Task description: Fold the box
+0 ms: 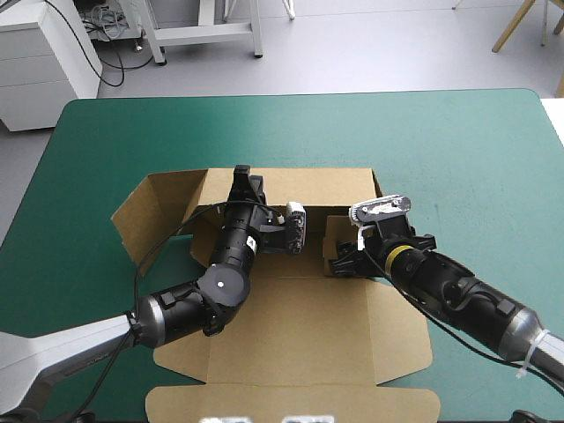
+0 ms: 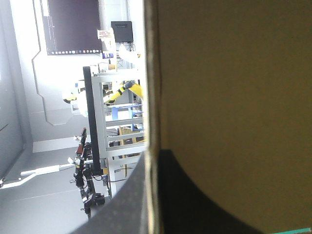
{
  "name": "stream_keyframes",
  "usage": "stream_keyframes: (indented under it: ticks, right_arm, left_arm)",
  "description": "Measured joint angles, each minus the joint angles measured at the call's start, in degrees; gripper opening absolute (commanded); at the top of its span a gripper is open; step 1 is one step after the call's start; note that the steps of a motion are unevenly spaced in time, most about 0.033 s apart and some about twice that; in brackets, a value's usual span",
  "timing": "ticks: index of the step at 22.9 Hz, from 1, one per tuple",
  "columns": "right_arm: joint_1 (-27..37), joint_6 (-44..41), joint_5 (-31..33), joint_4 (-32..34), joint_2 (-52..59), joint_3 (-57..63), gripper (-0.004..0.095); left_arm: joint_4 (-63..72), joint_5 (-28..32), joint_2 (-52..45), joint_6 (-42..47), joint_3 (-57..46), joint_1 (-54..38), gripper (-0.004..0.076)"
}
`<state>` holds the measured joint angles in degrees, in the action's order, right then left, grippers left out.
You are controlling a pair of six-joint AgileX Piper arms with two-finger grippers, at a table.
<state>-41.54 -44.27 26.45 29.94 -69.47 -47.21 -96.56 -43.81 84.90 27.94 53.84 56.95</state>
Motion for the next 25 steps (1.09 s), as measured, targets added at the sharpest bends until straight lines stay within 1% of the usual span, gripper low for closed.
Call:
stream_keyframes:
  ticks: [1, 3, 4, 5, 6, 9, 12, 14, 15, 16, 17, 18, 19, 20, 22, 24, 25]
  right_arm:
    - [-1.2, -7.7, 0.9, 7.2, 0.0, 0.0, 0.062]
    - [-1.7, -11.9, 0.8, 10.6, 0.0, 0.0, 0.049]
    - [-1.9, -13.0, 0.5, 11.3, 0.0, 0.0, 0.0425]
    - [-2.0, -13.5, 0.0, 11.9, 0.0, 0.0, 0.0321]
    - [-2.0, -14.1, -0.4, 12.4, 0.0, 0.0, 0.0247]
    - [-2.0, -14.6, -0.2, 13.1, 0.0, 0.0, -0.0022]
    - [-2.0, -14.6, 0.4, 13.4, 0.0, 0.1, -0.0019]
    - [-2.0, -14.7, 0.4, 13.4, 0.0, 0.1, -0.0019]
    - [-2.0, -14.7, 0.4, 13.4, 0.0, 0.1, -0.0019]
    - [-2.0, -14.7, 0.2, 13.4, -0.1, 0.1, -0.0019]
    - [-2.0, -14.7, 0.0, 13.4, -0.1, 0.1, -0.0019]
    - [-2.0, -14.6, -0.3, 13.3, -0.1, 0.1, -0.0019]
    - [-2.0, -14.6, -0.3, 13.1, -0.1, 0.1, -0.0019]
    - [-2.0, -14.6, -0.3, 13.0, -0.1, 0.1, -0.0019]
    - [-2.0, -14.9, 0.2, 12.9, -0.1, 0.1, -0.0019]
    - [-2.0, -15.2, 3.4, 11.1, -0.1, -1.2, -0.0019]
    - [-2.0, -14.3, 6.6, 8.9, -0.1, -2.8, -0.0019]
  left_arm:
    - [0.0, 0.0, 0.0, 0.0, 0.0, 0.0, -0.001]
    - [0.0, 0.0, 0.0, 0.0, 0.0, 0.0, -0.001]
    - [0.0, 0.0, 0.0, 0.0, 0.0, 0.0, -0.001]
    - [0.0, 0.0, 0.0, 0.0, 0.0, 0.0, -0.001]
    - [0.0, 0.0, 0.0, 0.0, 0.0, 0.0, -0.001]
    - [0.0, -0.7, 0.0, 0.0, 0.0, 0.0, -0.001]
    - [0.0, -1.4, 0.0, 0.0, 0.0, 0.0, -0.0001]
    - [0.0, -1.5, 0.0, 0.5, 0.0, 0.0, 0.0067]
    - [0.0, -1.5, 0.0, 0.8, 0.0, 0.0, 0.0176]
    - [0.0, -1.4, 0.0, 1.0, 0.0, 0.0, 0.023]
    - [-0.1, -1.2, 0.0, 1.1, 0.0, 0.0, 0.0372]
    - [-0.3, -0.9, 0.0, 2.0, 0.0, 0.0, 0.0423]
    - [-0.3, -0.9, 0.0, 2.8, 0.0, 0.0, 0.0517]
    - [-0.4, -0.8, 0.0, 4.6, 0.0, 0.0, 0.0544]
    - [-0.4, -1.7, 0.0, 5.5, 0.0, 0.9, 0.054]
    - [-0.4, -3.1, 0.0, 5.4, 0.1, 3.1, 0.054]
    - [-0.4, -3.6, 0.0, 4.9, 0.3, 4.6, 0.054]
